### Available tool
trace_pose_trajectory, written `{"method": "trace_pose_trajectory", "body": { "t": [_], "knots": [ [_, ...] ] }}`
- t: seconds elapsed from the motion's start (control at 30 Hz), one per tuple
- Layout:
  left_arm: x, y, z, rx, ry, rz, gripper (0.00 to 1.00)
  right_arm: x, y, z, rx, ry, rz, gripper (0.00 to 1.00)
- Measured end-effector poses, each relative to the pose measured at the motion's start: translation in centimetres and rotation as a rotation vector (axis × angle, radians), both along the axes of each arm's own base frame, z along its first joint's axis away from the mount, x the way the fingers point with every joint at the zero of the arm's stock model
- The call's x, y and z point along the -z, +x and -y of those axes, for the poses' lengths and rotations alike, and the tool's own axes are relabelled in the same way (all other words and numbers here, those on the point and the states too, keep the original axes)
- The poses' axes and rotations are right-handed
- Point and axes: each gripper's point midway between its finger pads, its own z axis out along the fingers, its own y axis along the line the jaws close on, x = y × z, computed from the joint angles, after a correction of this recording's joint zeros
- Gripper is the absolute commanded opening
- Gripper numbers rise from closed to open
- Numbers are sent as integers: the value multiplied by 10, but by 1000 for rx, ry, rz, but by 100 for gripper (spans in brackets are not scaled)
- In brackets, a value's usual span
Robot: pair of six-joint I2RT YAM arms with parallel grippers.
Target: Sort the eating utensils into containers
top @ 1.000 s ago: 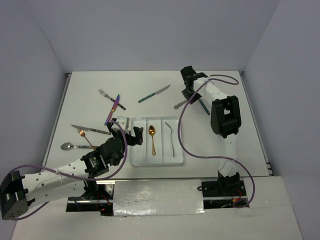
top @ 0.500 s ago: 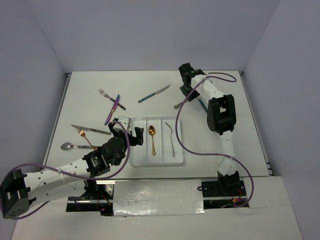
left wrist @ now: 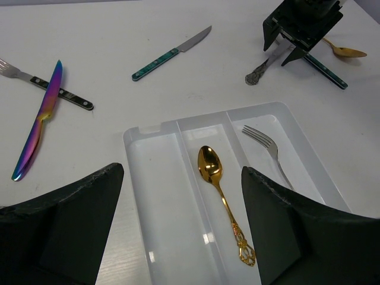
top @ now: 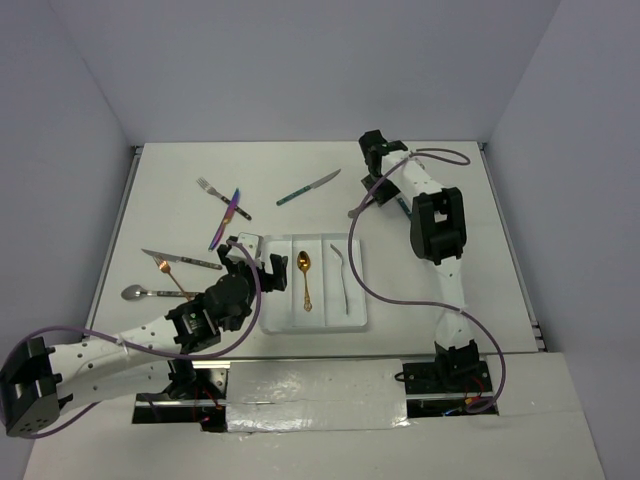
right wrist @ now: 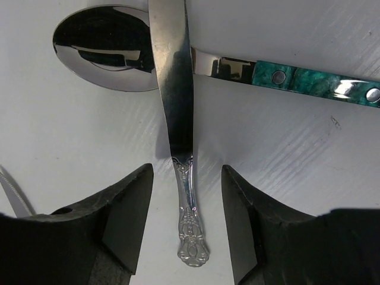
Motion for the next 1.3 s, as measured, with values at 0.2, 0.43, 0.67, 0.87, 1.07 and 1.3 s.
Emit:
{"method": "trace_pose_trajectory", "body": {
  "t": [0.2, 0.43, 0.67, 0.87, 1.07, 1.3],
  "knots": [
    [0, 0, 0, 0, 0, 0, 93, 0, 1, 3, -9, -13, -5, 58],
    [-1, 0, 0, 0, -1, 0, 93, 3, 4, 3, -64, -25, -28, 53],
    [-12, -3, 1, 20, -38, 20, 93, 3, -3, 3, -134, -32, -80, 49],
    [-27, -6, -4, 21, -86, 49, 93, 6, -10, 1, -159, -25, -116, 47],
    [-41, -9, -9, 20, -133, 77, 93, 7, -16, 2, -161, -23, -143, 44],
    [-42, -11, -11, 21, -143, 82, 93, 9, -20, 3, -161, -26, -156, 38]
  ]
}}
